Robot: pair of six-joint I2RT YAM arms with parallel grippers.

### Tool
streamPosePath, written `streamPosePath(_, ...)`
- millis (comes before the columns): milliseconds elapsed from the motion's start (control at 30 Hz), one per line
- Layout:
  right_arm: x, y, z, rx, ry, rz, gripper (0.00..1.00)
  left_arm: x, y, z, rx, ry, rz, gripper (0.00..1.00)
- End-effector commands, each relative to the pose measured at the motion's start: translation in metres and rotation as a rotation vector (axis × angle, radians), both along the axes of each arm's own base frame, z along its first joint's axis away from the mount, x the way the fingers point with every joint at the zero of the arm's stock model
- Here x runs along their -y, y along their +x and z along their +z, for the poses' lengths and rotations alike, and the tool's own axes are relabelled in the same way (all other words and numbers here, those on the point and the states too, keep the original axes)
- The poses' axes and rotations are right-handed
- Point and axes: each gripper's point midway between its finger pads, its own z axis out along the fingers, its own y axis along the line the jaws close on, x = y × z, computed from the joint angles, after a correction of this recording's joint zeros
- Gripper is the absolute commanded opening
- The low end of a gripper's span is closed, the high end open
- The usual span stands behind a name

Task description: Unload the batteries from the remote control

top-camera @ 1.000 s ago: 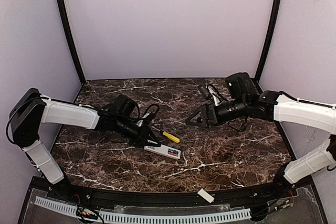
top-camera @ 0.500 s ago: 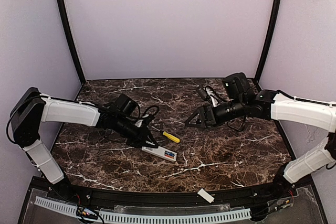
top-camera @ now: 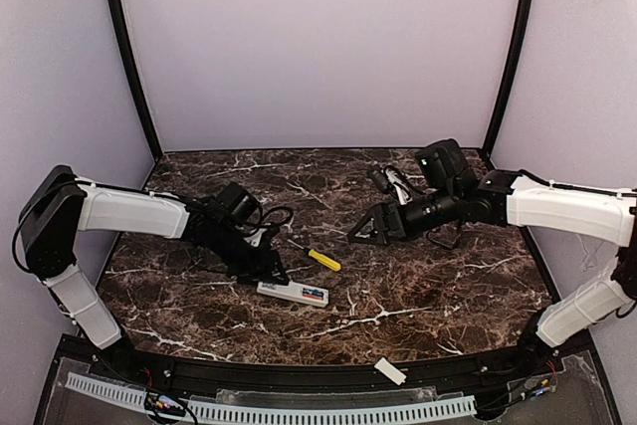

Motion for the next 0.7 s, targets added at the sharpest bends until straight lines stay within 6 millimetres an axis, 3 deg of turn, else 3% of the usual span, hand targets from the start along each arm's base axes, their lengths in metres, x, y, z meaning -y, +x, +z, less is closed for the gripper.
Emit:
streamPosePath(0,-0.001,0.006,0.009,0.028,0.008,0.000,0.92,-0.018,0.003,0.007,0.043,0.080,0.032,0.54)
streamPosePath(433,-0.004,0.017,0.004,0.051,-0.055,0.007,0.91,-0.041,0.018,0.034,0.168,0.182,0.070,0.75)
streamPosePath(667,-0.010,0.032,-0.004,0.080,-0.133,0.023,0.89,-0.060,0.027,0.058,0.269,0.250,0.096,0.96)
